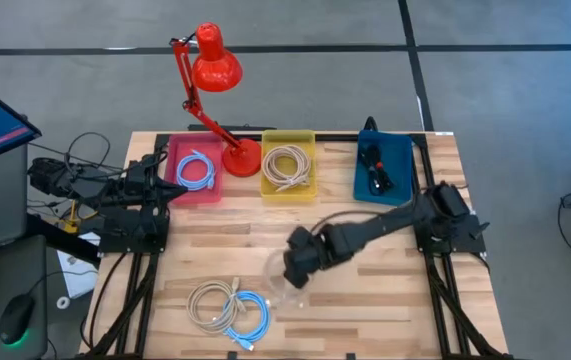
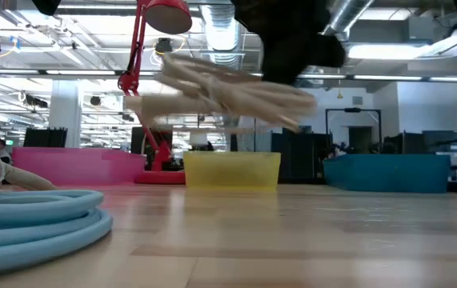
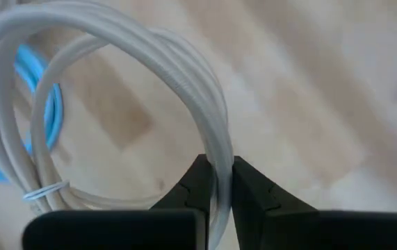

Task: Sort HDMI cables
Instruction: Put the light brown HDMI cable into the yellow bin

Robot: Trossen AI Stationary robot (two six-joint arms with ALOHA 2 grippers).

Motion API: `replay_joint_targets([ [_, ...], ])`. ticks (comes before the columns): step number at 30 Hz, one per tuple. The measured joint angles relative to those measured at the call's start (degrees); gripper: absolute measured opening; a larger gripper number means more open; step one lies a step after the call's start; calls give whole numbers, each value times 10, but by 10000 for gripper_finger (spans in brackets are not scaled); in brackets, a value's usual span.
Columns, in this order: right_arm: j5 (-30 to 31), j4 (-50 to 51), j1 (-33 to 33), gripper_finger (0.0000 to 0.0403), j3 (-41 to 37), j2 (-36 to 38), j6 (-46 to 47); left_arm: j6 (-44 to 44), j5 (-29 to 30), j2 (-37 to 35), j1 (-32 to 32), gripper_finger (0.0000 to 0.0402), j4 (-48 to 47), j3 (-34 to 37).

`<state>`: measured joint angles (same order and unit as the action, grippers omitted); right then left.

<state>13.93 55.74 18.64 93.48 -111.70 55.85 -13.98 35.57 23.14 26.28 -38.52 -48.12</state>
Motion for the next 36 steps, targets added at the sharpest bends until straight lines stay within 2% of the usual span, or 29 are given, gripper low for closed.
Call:
replay_joint_targets([
  [5, 42, 31, -63, 20, 71, 0, -88, 0, 0, 0, 0, 6, 0, 0],
  [12, 59, 56, -159, 20, 129, 1, -170, 0, 0, 0, 0, 6, 0, 0],
  [26, 53, 47, -343, 20, 145, 1, -222, 0, 0, 0, 0, 6, 0, 0],
  [36, 7, -56, -432, 20, 146, -6, -244, 0, 0, 0, 0, 6, 0, 0],
])
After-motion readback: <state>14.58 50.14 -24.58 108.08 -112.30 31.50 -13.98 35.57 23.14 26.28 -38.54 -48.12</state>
